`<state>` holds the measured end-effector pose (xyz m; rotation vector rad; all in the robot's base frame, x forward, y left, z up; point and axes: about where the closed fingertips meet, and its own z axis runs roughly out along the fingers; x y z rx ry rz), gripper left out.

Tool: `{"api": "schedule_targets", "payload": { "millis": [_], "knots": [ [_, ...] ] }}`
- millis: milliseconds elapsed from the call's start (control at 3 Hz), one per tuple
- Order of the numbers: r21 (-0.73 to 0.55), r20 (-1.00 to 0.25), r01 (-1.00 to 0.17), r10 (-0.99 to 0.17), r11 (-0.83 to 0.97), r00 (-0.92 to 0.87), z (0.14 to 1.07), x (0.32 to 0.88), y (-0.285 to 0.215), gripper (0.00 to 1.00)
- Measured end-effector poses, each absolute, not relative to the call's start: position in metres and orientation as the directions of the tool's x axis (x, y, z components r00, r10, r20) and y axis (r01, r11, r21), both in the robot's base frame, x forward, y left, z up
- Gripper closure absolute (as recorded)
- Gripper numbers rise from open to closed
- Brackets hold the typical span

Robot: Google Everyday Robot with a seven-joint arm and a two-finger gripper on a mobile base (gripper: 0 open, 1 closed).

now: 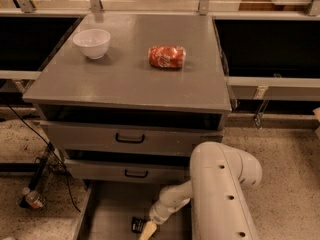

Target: Pick rxbar chocolate from bottom drawer and place on counter

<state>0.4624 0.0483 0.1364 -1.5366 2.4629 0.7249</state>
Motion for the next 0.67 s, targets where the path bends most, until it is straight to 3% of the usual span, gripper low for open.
{"api": "schedule_targets", "payload": {
  "millis": [667],
  "knots": [
    [0.32, -0.37, -0.877, -0.805, 0.359, -0.464, 0.1363, 0.4624, 0.0483, 0.07]
  ]
}}
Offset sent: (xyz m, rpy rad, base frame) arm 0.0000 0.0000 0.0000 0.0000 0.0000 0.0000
